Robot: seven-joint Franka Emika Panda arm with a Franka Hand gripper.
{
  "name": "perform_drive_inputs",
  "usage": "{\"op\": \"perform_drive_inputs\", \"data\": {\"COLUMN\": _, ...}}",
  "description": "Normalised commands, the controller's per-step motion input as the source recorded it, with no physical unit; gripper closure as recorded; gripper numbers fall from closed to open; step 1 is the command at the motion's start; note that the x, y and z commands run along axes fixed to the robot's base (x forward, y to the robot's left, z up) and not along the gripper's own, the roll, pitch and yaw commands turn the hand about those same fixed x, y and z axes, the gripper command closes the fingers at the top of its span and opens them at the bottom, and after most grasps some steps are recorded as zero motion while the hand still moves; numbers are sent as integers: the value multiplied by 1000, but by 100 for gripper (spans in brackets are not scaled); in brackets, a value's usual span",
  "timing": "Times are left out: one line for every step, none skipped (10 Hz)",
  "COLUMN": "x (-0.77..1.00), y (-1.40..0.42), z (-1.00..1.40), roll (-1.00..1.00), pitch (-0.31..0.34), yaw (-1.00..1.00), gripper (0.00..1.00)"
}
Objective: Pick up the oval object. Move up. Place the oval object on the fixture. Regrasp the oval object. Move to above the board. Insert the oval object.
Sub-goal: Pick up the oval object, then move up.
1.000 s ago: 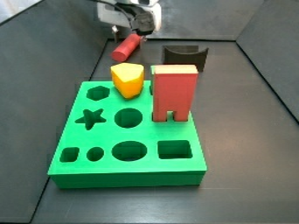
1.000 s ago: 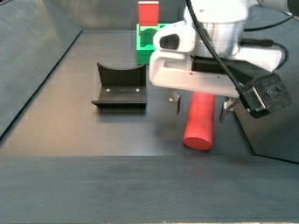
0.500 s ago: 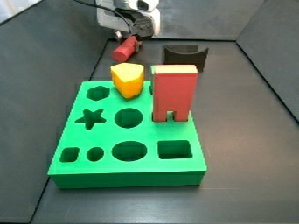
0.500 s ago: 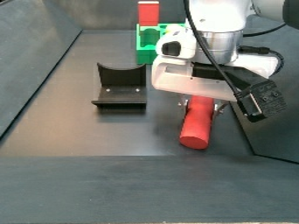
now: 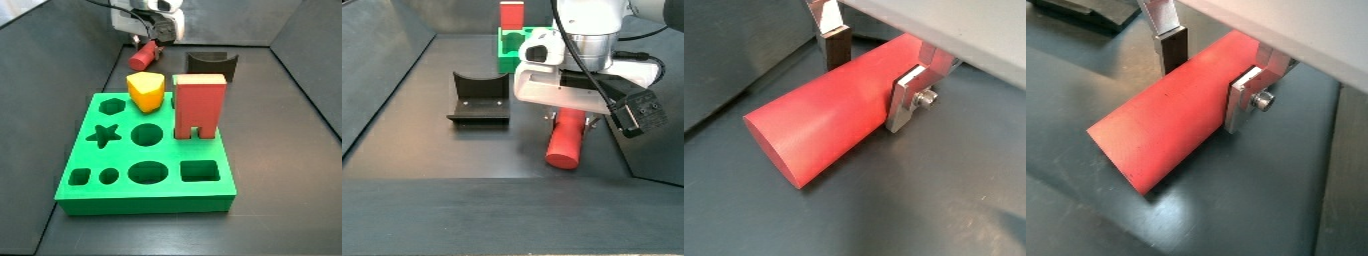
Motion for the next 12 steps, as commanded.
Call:
{"op": "perform_drive_inputs", "data": {"x": 0, "y": 0, "z": 0, "roll": 0, "pitch": 0, "yaw": 0, "gripper": 100}}
{"op": "perform_drive_inputs", "data": {"x": 0, "y": 0, "z": 0, "roll": 0, "pitch": 0, "yaw": 0, "gripper": 100}}
{"op": "perform_drive_inputs", "data": {"x": 0, "y": 0, "z": 0, "roll": 0, "pitch": 0, "yaw": 0, "gripper": 100}}
{"op": "perform_drive_inputs", "data": {"x": 0, "y": 0, "z": 0, "roll": 0, "pitch": 0, "yaw": 0, "gripper": 100}}
{"op": "perform_drive_inputs", "data": {"x": 0, "y": 0, "z": 0, "roll": 0, "pitch": 0, "yaw": 0, "gripper": 100}}
{"op": "perform_drive_inputs", "data": {"x": 0, "y": 0, "z": 833, "roll": 0, "pitch": 0, "yaw": 0, "gripper": 100}}
{"op": "perform_drive_inputs", "data": {"x": -21, "y": -9, "z": 824, "roll": -3, "pitch": 10, "yaw": 37, "gripper": 100}}
{"op": "perform_drive_inputs", "data": {"x": -47, "y": -14, "z": 738, "roll": 4, "pitch": 32, "yaw": 30, "gripper": 100}}
{"op": "perform_drive_inputs", "data": {"x": -38, "y": -7, "z": 622, "roll": 24, "pitch": 40, "yaw": 14, "gripper": 100}}
{"op": "perform_drive_inputs", "data": {"x": -26, "y": -1, "z": 450, "roll": 51, "pitch": 53, "yaw": -3, "gripper": 100}}
{"op": "perform_drive_inputs", "data": {"x": -23, "y": 0, "z": 317, "roll": 72, "pitch": 58, "yaw": -13, "gripper": 100}}
{"op": "perform_drive_inputs", "data": {"x": -26, "y": 3, "z": 227, "roll": 87, "pitch": 62, "yaw": -18, "gripper": 100}}
